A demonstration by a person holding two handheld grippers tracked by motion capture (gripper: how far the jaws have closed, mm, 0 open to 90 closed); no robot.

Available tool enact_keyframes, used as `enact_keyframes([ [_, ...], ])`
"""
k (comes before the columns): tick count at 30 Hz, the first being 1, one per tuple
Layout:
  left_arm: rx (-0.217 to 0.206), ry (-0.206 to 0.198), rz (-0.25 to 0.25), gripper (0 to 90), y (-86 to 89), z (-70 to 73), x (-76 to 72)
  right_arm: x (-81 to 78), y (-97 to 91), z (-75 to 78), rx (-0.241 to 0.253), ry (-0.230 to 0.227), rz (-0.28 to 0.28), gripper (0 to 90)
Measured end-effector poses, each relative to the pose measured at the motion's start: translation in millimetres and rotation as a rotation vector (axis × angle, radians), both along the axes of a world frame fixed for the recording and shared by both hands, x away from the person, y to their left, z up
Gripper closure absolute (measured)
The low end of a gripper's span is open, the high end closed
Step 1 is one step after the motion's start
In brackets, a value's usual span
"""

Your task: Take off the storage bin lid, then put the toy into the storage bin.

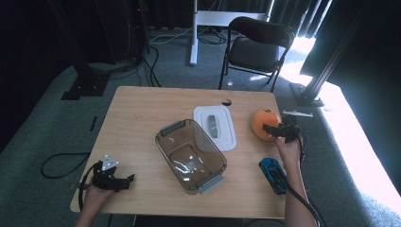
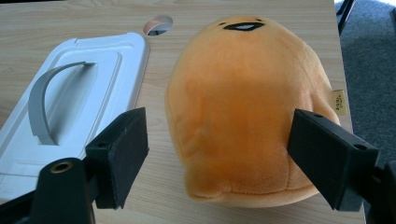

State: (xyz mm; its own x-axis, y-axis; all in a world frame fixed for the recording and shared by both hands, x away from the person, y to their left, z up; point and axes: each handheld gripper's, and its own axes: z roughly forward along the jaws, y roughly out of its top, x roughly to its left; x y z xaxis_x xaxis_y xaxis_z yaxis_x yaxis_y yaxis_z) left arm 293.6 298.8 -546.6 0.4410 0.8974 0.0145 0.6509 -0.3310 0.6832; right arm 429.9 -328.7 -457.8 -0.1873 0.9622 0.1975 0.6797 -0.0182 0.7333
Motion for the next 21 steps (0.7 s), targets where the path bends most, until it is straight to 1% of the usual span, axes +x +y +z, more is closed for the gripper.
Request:
enact_keyframes([
  [2, 0.0, 0.0, 0.0, 0.2, 0.0, 0.0, 0.0, 0.6, -0.7, -0.8, -0.003, 0.001, -0.006, 19.6],
  [4, 0.001, 0.0, -0.001, 0.2, 0.1, 0.1, -0.2, 1.3, -1.7, -1.2, 0.003, 0.0, -0.011, 19.6],
  [5, 0.001, 0.0, -0.001, 0.2, 0.1, 0.1, -0.2, 1.6, -1.9, -1.2, -0.003, 0.0, -0.018, 19.6],
  [9, 0.001, 0.0, -0.001, 0.2, 0.1, 0.0, -0.2, 4.0, -4.9, -3.7, -0.01, 0.011, -0.031, 19.6],
  [10, 0.001, 0.0, -0.001, 0.2, 0.1, 0.1, -0.2, 4.5, -5.9, -4.8, -0.004, 0.015, -0.033, 19.6],
  [16, 0.001, 0.0, -0.001, 0.2, 0.1, 0.0, -0.2, 8.2, -8.2, -12.0, -0.02, 0.032, -0.064, 19.7],
  [18, 0.001, 0.0, -0.001, 0.2, 0.2, 0.1, -0.2, 9.5, -8.3, -13.2, -0.019, 0.038, -0.068, 19.7],
  [21, 0.001, 0.0, -0.001, 0.2, 0.1, 0.0, -0.2, 11.8, -7.4, -14.5, -0.041, 0.046, -0.081, 19.9],
])
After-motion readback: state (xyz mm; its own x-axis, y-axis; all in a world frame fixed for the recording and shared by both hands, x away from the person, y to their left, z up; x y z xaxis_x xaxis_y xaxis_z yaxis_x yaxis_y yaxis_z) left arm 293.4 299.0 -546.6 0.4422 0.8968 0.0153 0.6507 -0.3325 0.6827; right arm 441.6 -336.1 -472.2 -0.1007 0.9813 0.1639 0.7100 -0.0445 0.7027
